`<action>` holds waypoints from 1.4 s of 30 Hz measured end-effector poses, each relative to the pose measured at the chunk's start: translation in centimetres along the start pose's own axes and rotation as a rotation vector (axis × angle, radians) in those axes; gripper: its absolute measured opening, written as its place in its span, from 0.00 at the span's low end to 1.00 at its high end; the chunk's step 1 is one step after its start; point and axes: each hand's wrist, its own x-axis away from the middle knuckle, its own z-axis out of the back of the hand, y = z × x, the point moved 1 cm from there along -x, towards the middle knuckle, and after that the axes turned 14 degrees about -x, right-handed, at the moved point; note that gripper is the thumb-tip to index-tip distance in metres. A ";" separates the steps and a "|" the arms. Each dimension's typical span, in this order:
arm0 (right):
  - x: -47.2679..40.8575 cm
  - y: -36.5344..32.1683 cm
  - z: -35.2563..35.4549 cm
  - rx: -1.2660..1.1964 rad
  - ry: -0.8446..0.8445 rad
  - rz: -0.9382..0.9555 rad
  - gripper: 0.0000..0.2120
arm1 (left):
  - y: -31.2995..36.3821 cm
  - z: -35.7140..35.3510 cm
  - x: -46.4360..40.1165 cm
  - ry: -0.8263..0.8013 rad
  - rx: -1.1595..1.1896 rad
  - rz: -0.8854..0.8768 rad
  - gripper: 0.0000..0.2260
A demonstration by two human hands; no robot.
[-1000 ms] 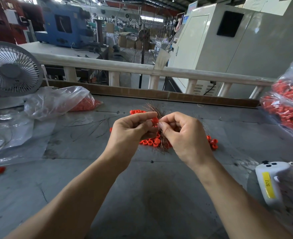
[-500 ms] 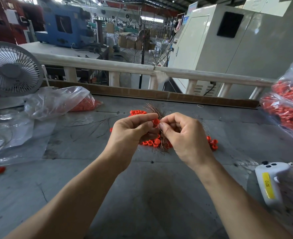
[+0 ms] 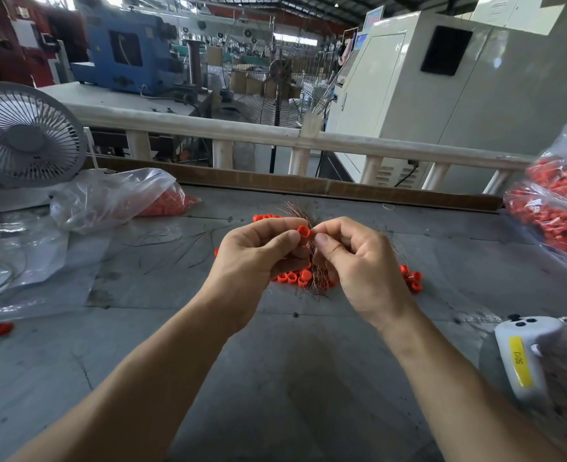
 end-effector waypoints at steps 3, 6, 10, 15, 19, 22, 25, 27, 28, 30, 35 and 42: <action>0.0 -0.2 -0.1 -0.063 -0.014 -0.023 0.10 | 0.1 0.0 0.1 -0.009 0.027 -0.013 0.08; 0.1 -0.2 -0.2 -0.138 -0.007 -0.068 0.10 | 0.2 -0.1 0.2 -0.013 0.044 -0.025 0.08; 0.0 0.2 -0.5 -0.212 -0.006 -0.156 0.11 | 0.5 -0.2 0.3 -0.025 0.087 -0.026 0.11; -0.1 0.4 -0.3 -0.220 -0.063 -0.199 0.11 | 0.6 0.0 0.3 -0.033 0.100 -0.001 0.10; -0.9 1.3 1.6 0.099 0.179 -0.171 0.06 | 0.5 0.2 0.1 0.016 0.053 0.008 0.09; -1.5 2.0 4.0 0.482 0.323 -0.232 0.05 | 0.4 0.3 0.1 0.046 0.042 0.026 0.08; -1.5 2.9 5.5 0.577 0.270 -0.380 0.07 | 0.4 0.3 0.1 0.063 0.028 0.039 0.07; -1.4 3.4 5.7 0.572 0.203 -0.445 0.08 | 0.4 0.3 0.1 0.074 0.022 0.041 0.07; -1.3 3.6 5.7 0.580 0.180 -0.458 0.09 | 0.4 0.3 0.1 0.083 0.019 0.041 0.06; -1.3 3.9 5.4 0.597 0.156 -0.437 0.10 | 0.4 0.3 0.1 0.106 0.015 0.041 0.06; -1.2 3.9 3.8 0.620 0.090 -0.270 0.10 | 0.6 0.3 0.1 0.154 0.026 0.042 0.05; -1.2 4.0 4.1 0.571 0.003 -0.265 0.08 | 0.6 0.6 0.0 0.179 0.024 0.049 0.06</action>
